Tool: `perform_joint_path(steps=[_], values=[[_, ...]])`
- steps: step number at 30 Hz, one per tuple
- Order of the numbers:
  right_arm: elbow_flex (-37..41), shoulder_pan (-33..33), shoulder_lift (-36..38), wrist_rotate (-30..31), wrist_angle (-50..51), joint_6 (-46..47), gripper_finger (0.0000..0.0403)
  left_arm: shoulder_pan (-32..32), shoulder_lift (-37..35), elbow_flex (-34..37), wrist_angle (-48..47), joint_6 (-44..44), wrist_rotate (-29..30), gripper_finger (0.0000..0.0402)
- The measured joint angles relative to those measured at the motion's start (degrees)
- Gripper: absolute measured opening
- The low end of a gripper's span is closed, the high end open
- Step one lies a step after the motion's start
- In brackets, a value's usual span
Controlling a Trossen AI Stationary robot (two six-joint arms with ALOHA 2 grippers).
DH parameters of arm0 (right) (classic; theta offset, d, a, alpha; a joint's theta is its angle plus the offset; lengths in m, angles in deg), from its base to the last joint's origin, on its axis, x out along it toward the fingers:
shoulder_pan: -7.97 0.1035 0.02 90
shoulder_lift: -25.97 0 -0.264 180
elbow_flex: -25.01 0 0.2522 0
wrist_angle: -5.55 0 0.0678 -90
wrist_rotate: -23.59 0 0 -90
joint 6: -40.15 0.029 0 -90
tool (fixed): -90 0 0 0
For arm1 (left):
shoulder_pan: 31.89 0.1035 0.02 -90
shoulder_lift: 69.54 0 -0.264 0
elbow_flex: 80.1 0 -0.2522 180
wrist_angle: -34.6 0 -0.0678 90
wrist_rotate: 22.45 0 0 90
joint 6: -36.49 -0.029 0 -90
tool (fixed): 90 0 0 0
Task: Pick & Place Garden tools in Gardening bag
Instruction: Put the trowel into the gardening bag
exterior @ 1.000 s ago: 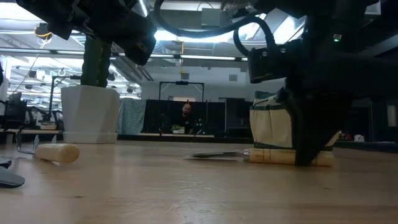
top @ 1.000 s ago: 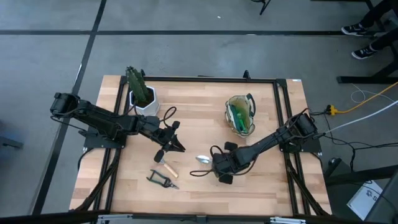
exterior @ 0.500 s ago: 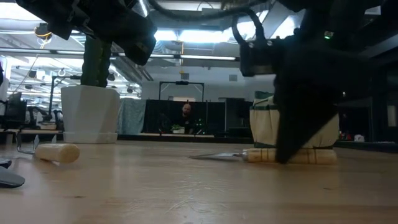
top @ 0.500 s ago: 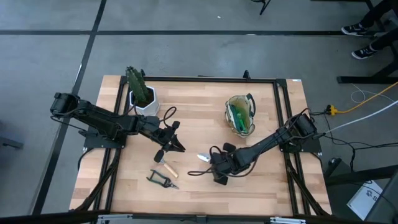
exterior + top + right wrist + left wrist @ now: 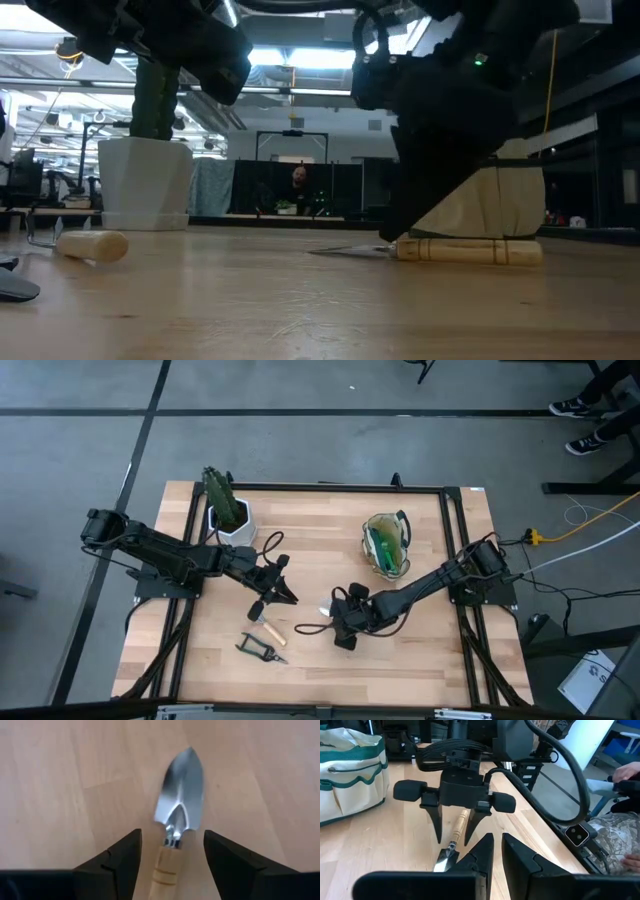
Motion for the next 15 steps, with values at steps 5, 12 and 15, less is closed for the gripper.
perform_joint_path(steps=[5,12,15], values=[[-0.02,-0.5,0.02,-2.68,0.49,0.17,0.0217,0.02,0.0,0.0,0.02,0.0,0.0,0.0031],[-0.07,-0.71,-1.37,-2.87,0.36,0.15,0.0217,0.01,0.0,0.0,0.02,0.01,0.0,0.0031],[-0.18,-1.1,-2.49,-2.93,-0.03,0.55,0.0217,0.01,0.0,0.0,0.02,0.01,0.0,0.0031]])
